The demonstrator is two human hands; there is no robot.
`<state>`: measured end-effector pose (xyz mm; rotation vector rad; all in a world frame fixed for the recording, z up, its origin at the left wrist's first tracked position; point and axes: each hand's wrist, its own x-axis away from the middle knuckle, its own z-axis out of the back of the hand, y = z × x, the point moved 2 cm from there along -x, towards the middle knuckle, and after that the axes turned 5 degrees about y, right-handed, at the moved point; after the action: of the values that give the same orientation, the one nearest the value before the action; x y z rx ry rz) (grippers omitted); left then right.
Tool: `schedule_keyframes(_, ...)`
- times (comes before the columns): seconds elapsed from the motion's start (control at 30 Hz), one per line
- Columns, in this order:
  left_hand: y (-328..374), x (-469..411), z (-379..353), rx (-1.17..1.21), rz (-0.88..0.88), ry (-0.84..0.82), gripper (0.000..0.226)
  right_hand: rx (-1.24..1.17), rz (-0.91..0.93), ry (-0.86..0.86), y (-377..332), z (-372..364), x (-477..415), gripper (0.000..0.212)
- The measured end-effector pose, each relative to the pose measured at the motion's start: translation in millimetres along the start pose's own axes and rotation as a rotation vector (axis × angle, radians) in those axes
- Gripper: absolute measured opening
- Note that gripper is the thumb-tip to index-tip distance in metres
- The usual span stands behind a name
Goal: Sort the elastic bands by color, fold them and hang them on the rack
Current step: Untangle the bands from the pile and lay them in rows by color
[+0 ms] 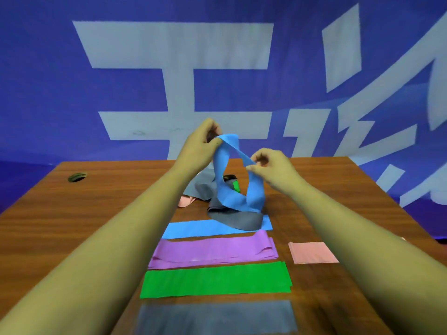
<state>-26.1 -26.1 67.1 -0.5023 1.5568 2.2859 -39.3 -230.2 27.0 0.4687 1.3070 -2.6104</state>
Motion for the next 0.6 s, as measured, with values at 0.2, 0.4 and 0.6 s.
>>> schedule_keyframes(0.2,-9.7,11.2,13.5,-0.298,0.071,-0.002,0.014,0.085,-0.072,0.047,7.9,-0.2,4.6,0.012)
schedule_keyframes(0.4,2.4,-0.6,29.3,-0.365,0.152,0.062,0.017,0.070,-0.065,0.241,-22.0,13.2,-16.7,0.005)
schedule_keyframes(0.6,39.7,-30.6,39.0,-0.054,0.071,0.153,0.016,-0.233,-0.052,0.355,-61.0,34.2,-40.9,0.006)
